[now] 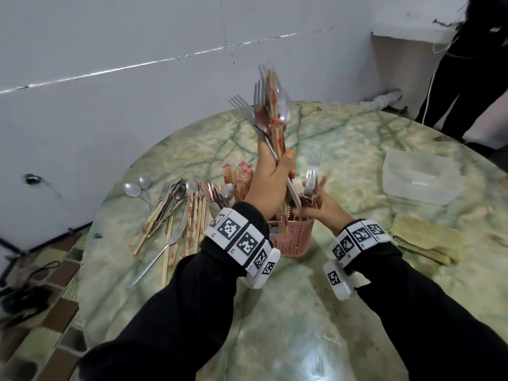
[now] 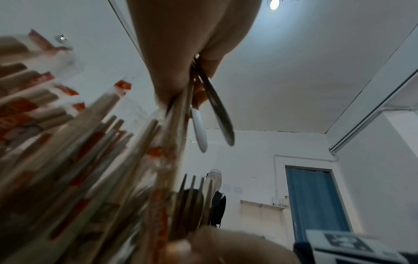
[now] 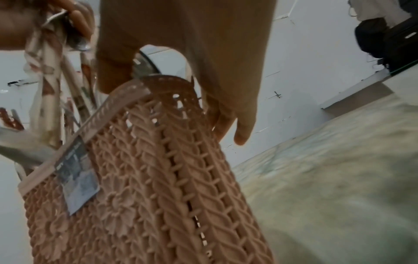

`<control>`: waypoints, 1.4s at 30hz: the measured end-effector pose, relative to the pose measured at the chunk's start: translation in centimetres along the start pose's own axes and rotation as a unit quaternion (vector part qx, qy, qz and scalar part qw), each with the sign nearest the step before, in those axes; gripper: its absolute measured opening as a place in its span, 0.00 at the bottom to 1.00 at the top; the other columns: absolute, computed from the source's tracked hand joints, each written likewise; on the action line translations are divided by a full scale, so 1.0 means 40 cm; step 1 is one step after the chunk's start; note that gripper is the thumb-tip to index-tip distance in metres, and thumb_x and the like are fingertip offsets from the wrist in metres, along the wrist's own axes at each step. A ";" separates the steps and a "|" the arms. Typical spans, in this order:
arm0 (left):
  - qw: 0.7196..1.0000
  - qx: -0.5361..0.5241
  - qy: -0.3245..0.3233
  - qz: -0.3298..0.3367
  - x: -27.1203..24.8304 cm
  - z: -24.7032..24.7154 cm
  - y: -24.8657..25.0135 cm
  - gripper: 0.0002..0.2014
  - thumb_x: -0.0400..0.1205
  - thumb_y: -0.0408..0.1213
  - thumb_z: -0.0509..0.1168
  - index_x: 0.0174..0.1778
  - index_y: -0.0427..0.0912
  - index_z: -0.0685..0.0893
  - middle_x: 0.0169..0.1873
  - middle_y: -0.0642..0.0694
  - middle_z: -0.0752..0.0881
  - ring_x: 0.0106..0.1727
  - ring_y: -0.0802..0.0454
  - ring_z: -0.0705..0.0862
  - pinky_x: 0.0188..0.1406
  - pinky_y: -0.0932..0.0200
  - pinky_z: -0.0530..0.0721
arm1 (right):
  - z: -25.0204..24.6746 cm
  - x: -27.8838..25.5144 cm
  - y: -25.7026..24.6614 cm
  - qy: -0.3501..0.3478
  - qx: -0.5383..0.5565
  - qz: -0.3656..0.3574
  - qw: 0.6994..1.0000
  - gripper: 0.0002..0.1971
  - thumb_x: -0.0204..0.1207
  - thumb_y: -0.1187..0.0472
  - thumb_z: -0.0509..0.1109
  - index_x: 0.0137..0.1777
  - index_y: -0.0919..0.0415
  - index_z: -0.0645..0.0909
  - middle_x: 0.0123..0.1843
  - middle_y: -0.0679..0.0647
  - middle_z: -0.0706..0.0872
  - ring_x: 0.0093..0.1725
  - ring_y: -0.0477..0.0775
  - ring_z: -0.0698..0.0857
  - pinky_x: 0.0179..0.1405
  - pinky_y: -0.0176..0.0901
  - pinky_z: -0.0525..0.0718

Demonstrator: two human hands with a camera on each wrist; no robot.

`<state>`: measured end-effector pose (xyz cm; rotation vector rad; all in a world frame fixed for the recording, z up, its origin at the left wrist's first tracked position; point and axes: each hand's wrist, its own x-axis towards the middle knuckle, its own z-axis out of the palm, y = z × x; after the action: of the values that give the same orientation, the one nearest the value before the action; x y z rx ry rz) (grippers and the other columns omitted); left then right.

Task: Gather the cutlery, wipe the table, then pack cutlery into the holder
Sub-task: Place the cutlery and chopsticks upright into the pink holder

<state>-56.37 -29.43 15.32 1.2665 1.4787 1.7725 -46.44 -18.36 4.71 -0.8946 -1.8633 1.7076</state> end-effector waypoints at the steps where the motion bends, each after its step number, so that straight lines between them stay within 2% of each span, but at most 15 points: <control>1: 1.000 -0.011 0.008 0.004 0.002 0.002 0.006 0.17 0.85 0.28 0.53 0.61 0.57 0.65 0.34 0.50 0.71 0.34 0.54 0.73 0.39 0.58 0.77 | -0.006 -0.008 0.003 -0.029 0.003 0.002 1.000 0.41 0.50 0.58 0.80 0.67 0.64 0.73 0.57 0.57 0.84 0.56 0.52 0.83 0.59 0.44 0.77; 4: 0.999 -0.042 0.017 -0.003 0.001 0.008 0.021 0.19 0.84 0.24 0.52 0.53 0.58 0.67 0.34 0.50 0.70 0.34 0.55 0.71 0.39 0.58 0.74 | -0.031 -0.028 0.022 -0.066 0.019 0.017 0.997 0.45 0.49 0.64 0.80 0.70 0.60 0.68 0.50 0.52 0.84 0.51 0.47 0.83 0.51 0.37 0.78; 8: 1.000 -0.014 -0.005 -0.008 0.000 0.030 0.026 0.26 0.83 0.22 0.52 0.68 0.56 0.58 0.44 0.56 0.73 0.45 0.62 0.74 0.55 0.55 0.76 | -0.050 -0.048 0.042 -0.087 -0.028 0.031 0.995 0.35 0.58 0.77 0.79 0.65 0.61 0.72 0.55 0.54 0.84 0.58 0.53 0.82 0.53 0.36 0.81; 10: 1.000 0.016 -0.018 -0.016 0.001 0.043 0.022 0.25 0.83 0.23 0.51 0.74 0.47 0.57 0.49 0.57 0.73 0.49 0.68 0.75 0.58 0.60 0.78 | -0.050 -0.052 0.049 -0.082 -0.039 0.027 0.996 0.30 0.63 0.82 0.74 0.64 0.62 0.73 0.56 0.52 0.83 0.59 0.54 0.81 0.55 0.36 0.83; 13: 0.998 0.060 -0.022 -0.026 0.006 0.058 0.013 0.24 0.85 0.26 0.51 0.77 0.37 0.55 0.54 0.53 0.75 0.47 0.75 0.76 0.45 0.84 0.75 | -0.046 -0.055 0.056 -0.070 -0.045 0.013 0.996 0.30 0.65 0.83 0.72 0.66 0.65 0.72 0.58 0.56 0.81 0.57 0.54 0.81 0.51 0.32 0.85; 15: 0.996 0.082 -0.020 -0.024 0.007 0.066 0.009 0.25 0.85 0.28 0.50 0.79 0.37 0.52 0.59 0.47 0.75 0.47 0.69 0.76 0.46 0.81 0.75 | -0.042 -0.055 0.059 -0.059 -0.049 0.005 0.997 0.30 0.65 0.84 0.71 0.67 0.69 0.71 0.58 0.58 0.80 0.55 0.53 0.81 0.49 0.29 0.85; 18: 0.996 0.083 -0.017 -0.019 0.012 0.079 0.002 0.29 0.85 0.27 0.50 0.81 0.38 0.46 0.55 0.42 0.77 0.36 0.64 0.75 0.41 0.65 0.77 | -0.041 -0.052 0.063 -0.056 -0.050 0.000 0.997 0.30 0.66 0.83 0.71 0.68 0.70 0.70 0.59 0.58 0.80 0.55 0.53 0.80 0.49 0.28 0.84; 21: 0.997 0.077 -0.009 -0.012 0.018 0.089 -0.009 0.28 0.84 0.25 0.50 0.80 0.35 0.49 0.42 0.54 0.75 0.28 0.72 0.76 0.32 0.76 0.75 | -0.041 -0.052 0.067 -0.055 -0.049 0.001 0.997 0.30 0.66 0.83 0.71 0.69 0.70 0.70 0.59 0.58 0.80 0.57 0.54 0.80 0.50 0.28 0.84; 23: 0.998 0.057 0.009 -0.008 0.024 0.091 -0.007 0.26 0.84 0.24 0.50 0.79 0.35 0.53 0.45 0.56 0.76 0.34 0.78 0.76 0.37 0.83 0.74 | -0.042 -0.051 0.070 -0.058 -0.052 0.001 0.997 0.31 0.66 0.82 0.72 0.70 0.69 0.70 0.60 0.57 0.80 0.58 0.54 0.80 0.52 0.29 0.83; 26: 0.999 -0.016 0.049 -0.006 0.037 0.090 0.016 0.22 0.83 0.21 0.51 0.71 0.43 0.62 0.51 0.47 0.76 0.48 0.62 0.76 0.51 0.67 0.77 | -0.044 -0.050 0.072 -0.061 -0.053 0.006 0.997 0.31 0.66 0.81 0.72 0.70 0.69 0.70 0.58 0.55 0.80 0.58 0.54 0.80 0.54 0.32 0.83; 29: 0.993 -0.075 0.086 0.019 0.051 0.081 0.042 0.20 0.83 0.20 0.51 0.53 0.56 0.66 0.43 0.49 0.73 0.42 0.58 0.72 0.48 0.60 0.76 | -0.045 -0.050 0.075 -0.062 -0.051 0.006 0.997 0.31 0.66 0.82 0.72 0.69 0.69 0.70 0.58 0.55 0.80 0.59 0.54 0.79 0.54 0.33 0.82; 33: 0.985 -0.131 0.104 0.043 0.063 0.070 0.066 0.22 0.79 0.22 0.52 0.57 0.57 0.66 0.55 0.29 0.73 0.53 0.48 0.71 0.55 0.50 0.71 | -0.047 -0.049 0.079 -0.068 -0.046 0.006 0.997 0.30 0.66 0.82 0.71 0.69 0.68 0.70 0.57 0.53 0.80 0.59 0.54 0.79 0.54 0.35 0.82; 36: 0.983 -0.135 0.099 0.070 0.070 0.067 0.071 0.22 0.78 0.22 0.52 0.57 0.56 0.65 0.50 0.41 0.71 0.49 0.48 0.72 0.51 0.54 0.74 | -0.048 -0.049 0.081 -0.069 -0.047 0.007 0.997 0.30 0.67 0.81 0.72 0.69 0.69 0.70 0.55 0.49 0.80 0.58 0.53 0.79 0.53 0.31 0.83; 39: 0.991 -0.071 0.087 0.074 0.065 0.076 0.052 0.22 0.82 0.20 0.51 0.58 0.56 0.63 0.45 0.48 0.74 0.43 0.57 0.74 0.48 0.60 0.78 | -0.049 -0.048 0.082 -0.070 -0.048 0.005 0.996 0.30 0.67 0.80 0.72 0.69 0.68 0.70 0.58 0.53 0.80 0.60 0.54 0.80 0.57 0.37 0.82; 42: 0.998 0.010 0.057 0.038 0.042 0.091 0.014 0.21 0.82 0.21 0.52 0.63 0.51 0.64 0.43 0.55 0.74 0.41 0.66 0.74 0.46 0.73 0.77 | -0.049 -0.049 0.081 -0.072 -0.047 0.007 0.996 0.31 0.67 0.79 0.73 0.70 0.67 0.69 0.61 0.55 0.80 0.60 0.54 0.80 0.59 0.38 0.81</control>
<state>-53.80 -26.47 16.31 1.2661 1.5323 1.9119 -43.18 -18.36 1.96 -0.8410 -2.0513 1.7467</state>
